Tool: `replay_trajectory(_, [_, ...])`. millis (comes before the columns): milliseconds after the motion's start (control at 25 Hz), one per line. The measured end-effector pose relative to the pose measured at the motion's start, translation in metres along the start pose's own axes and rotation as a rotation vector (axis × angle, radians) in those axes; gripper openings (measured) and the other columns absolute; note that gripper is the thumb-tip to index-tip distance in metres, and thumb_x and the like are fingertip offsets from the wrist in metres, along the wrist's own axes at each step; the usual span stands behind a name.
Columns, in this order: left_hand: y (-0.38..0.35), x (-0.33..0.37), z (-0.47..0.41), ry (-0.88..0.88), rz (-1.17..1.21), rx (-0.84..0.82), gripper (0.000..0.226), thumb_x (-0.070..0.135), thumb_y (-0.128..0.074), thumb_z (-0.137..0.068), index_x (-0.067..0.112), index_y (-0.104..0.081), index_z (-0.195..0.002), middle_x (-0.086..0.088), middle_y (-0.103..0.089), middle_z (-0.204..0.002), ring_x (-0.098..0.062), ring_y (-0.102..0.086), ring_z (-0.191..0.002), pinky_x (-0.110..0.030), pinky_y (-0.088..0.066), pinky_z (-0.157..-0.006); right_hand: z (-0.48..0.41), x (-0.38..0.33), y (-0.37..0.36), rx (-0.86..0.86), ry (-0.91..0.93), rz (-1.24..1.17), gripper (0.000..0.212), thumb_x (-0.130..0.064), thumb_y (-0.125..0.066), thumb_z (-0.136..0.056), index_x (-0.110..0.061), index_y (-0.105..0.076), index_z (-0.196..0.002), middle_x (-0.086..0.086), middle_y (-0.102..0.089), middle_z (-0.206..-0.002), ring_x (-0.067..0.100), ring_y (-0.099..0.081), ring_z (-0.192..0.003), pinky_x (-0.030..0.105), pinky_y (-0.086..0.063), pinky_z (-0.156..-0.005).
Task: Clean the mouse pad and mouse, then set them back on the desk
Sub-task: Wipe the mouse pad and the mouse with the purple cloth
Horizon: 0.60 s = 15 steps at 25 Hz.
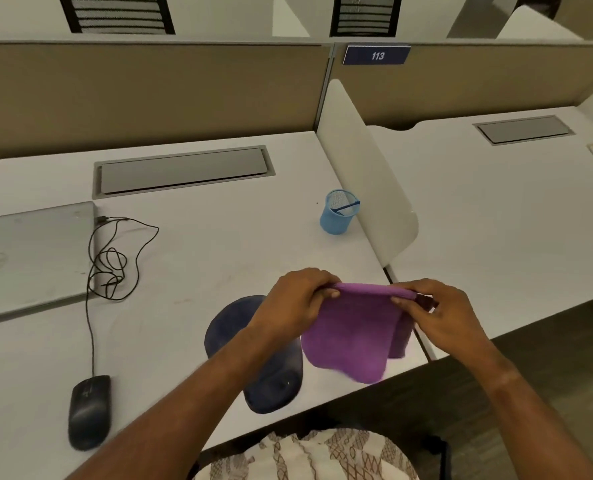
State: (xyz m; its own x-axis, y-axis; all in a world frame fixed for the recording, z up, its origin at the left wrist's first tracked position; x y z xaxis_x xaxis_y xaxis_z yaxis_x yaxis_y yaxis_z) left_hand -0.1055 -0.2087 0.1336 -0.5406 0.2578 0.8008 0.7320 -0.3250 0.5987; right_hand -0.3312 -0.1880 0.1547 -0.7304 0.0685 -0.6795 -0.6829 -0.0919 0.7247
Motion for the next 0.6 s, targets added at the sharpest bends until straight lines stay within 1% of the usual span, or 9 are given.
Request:
replay_trajectory(120, [-0.002,0.011,-0.01,0.031,0.004,-0.018,0.029,0.009,-0.061,-0.101,0.019,-0.071,-0.126,0.002,-0.073,-0.117,-0.012,-0.063,-0.105,-0.025,-0.051,-0.095,-0.011,0.0,0.025,0.025,0.057,0.031,0.024,-0.03,-0.071,-0.086,-0.035,-0.07,-0.109,-0.017,-0.07,-0.101,0.001,-0.064,-0.094,0.011,-0.051,-0.078])
replay_trajectory(160, [-0.004,0.014,-0.011,0.051,0.003,-0.023,0.033,0.007,-0.062,-0.099,0.019,-0.07,-0.128,0.002,-0.073,-0.119,-0.012,-0.063,-0.106,-0.023,-0.05,-0.095,-0.013,-0.001,0.031,0.016,0.083,0.04,0.025,-0.028,-0.072,-0.085,-0.036,-0.069,-0.108,-0.019,-0.07,-0.1,-0.001,-0.064,-0.095,0.011,-0.052,-0.078])
replay_trajectory(240, [-0.01,0.019,-0.01,0.081,-0.006,-0.032,0.036,0.007,-0.065,-0.098,0.021,-0.069,-0.131,0.003,-0.072,-0.122,-0.01,-0.062,-0.106,-0.018,-0.047,-0.094,-0.015,0.0,0.042,-0.04,0.116,0.056,0.027,-0.03,-0.074,-0.082,-0.036,-0.07,-0.108,-0.021,-0.07,-0.1,-0.001,-0.065,-0.096,0.013,-0.053,-0.08])
replay_trajectory(280, [-0.015,0.021,-0.009,0.096,0.001,-0.038,0.036,0.009,-0.066,-0.098,0.022,-0.068,-0.132,0.005,-0.072,-0.122,-0.009,-0.062,-0.105,-0.015,-0.046,-0.093,-0.015,0.001,0.047,-0.078,0.125,0.063,0.027,-0.032,-0.074,-0.08,-0.037,-0.07,-0.106,-0.022,-0.071,-0.098,-0.001,-0.065,-0.096,0.012,-0.052,-0.081])
replay_trajectory(400, [-0.035,0.028,-0.001,0.155,0.097,-0.105,0.032,0.015,-0.067,-0.098,0.025,-0.07,-0.129,0.011,-0.073,-0.117,-0.008,-0.064,-0.103,-0.014,-0.049,-0.089,-0.013,0.007,0.055,-0.189,0.116,0.071,0.024,-0.035,-0.073,-0.077,-0.042,-0.069,-0.099,-0.03,-0.069,-0.095,-0.009,-0.062,-0.098,0.002,-0.046,-0.078])
replay_trajectory(480, [-0.047,0.028,0.002,0.213,0.162,-0.147,0.029,0.019,-0.068,-0.099,0.026,-0.071,-0.126,0.013,-0.073,-0.116,-0.008,-0.065,-0.104,-0.018,-0.054,-0.09,-0.017,0.017,0.055,-0.256,0.093,0.095,0.023,-0.042,-0.072,-0.076,-0.044,-0.069,-0.098,-0.031,-0.069,-0.094,-0.009,-0.062,-0.096,0.004,-0.049,-0.074])
replay_trajectory(600, [-0.06,0.007,-0.004,0.329,0.181,-0.138,0.027,0.022,-0.07,-0.097,0.028,-0.072,-0.123,0.012,-0.072,-0.118,-0.008,-0.064,-0.105,-0.017,-0.051,-0.088,-0.037,0.038,0.034,-0.38,0.059,0.152,0.017,-0.043,-0.074,-0.079,-0.043,-0.07,-0.096,-0.028,-0.069,-0.093,-0.004,-0.064,-0.092,0.01,-0.047,-0.078])
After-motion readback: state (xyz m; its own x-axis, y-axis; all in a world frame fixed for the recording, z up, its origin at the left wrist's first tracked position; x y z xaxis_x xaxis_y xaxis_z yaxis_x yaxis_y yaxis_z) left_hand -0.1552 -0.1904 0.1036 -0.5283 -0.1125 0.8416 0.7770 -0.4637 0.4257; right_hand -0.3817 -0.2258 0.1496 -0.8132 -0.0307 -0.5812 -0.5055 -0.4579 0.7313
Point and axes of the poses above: each hand's wrist, its own z-axis away from the middle knuckle, its own y-axis out of the back of the hand, x = y × z, the point moved 10 cm from there along -z, towards the middle knuckle
